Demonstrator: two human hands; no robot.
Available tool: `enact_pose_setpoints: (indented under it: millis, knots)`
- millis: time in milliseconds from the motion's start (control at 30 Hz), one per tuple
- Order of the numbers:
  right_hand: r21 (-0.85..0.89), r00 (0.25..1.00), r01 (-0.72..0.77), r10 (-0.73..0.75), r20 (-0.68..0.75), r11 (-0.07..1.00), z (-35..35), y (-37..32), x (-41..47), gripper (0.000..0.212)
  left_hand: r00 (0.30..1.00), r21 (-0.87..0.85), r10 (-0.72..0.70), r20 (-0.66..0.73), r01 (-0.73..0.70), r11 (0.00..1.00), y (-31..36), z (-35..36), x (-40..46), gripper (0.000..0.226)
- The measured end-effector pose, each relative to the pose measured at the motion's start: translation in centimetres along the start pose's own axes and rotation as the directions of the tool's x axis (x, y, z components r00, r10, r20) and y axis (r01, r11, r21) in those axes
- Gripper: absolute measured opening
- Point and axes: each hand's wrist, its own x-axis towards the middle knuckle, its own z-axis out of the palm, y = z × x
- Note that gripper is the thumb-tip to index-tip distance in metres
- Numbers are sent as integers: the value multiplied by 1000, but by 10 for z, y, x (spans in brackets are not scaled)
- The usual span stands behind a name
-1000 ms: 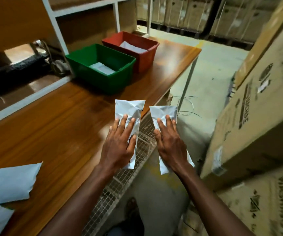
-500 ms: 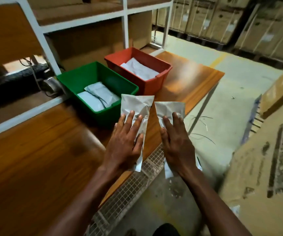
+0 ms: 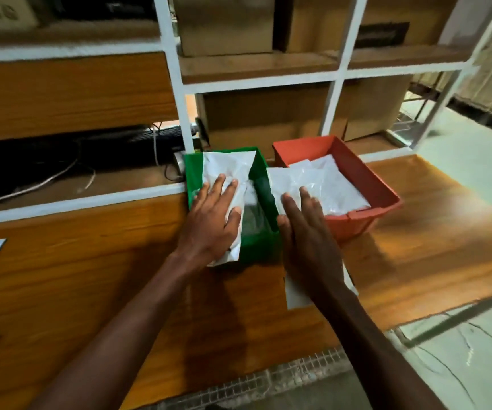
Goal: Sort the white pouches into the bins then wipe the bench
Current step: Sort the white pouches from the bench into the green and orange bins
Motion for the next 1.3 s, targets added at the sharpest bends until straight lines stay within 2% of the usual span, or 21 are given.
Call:
enact_pose_setpoints:
  millis: [67, 167, 433, 533, 633, 767, 1067, 1167, 1300]
  knots:
    - [14, 1000, 25, -25, 12, 1000, -2, 1, 15, 56, 998, 51, -56, 6, 55, 997, -3, 7, 24, 58]
    - [19, 999, 41, -42, 23, 999, -4, 6, 37, 56, 988, 103, -125, 95, 115, 988, -13, 26, 64, 59]
    - [27, 997, 33, -35, 64, 999, 5, 23, 79, 56, 909, 288, -301, 287, 218, 932, -64, 87, 110, 61]
    - [43, 997, 49, -51, 54, 998, 8, 27, 88, 54, 861, 323, -342, 376, 224, 919, -71, 100, 117, 64]
    - [66, 993, 71, -77, 88, 995, 11, 34, 100, 56, 778, 388, -434, 453, 267, 882, -77, 112, 120, 70]
    - [82, 991, 83, -91, 100, 993, 14, 41, 108, 56, 740, 462, -490, 461, 271, 844, -84, 130, 115, 76]
    - [95, 983, 76, -91, 161, 993, 25, 43, 117, 55, 775, 485, -463, 430, 234, 842, -63, 104, 115, 76]
    - [58, 980, 66, -75, 182, 996, 29, 37, 123, 53, 826, 427, -398, 398, 216, 878, -49, 76, 102, 76]
    - [28, 978, 83, -87, 192, 996, 43, 16, 131, 51, 921, 333, -328, 212, 247, 910, -36, 33, 67, 73]
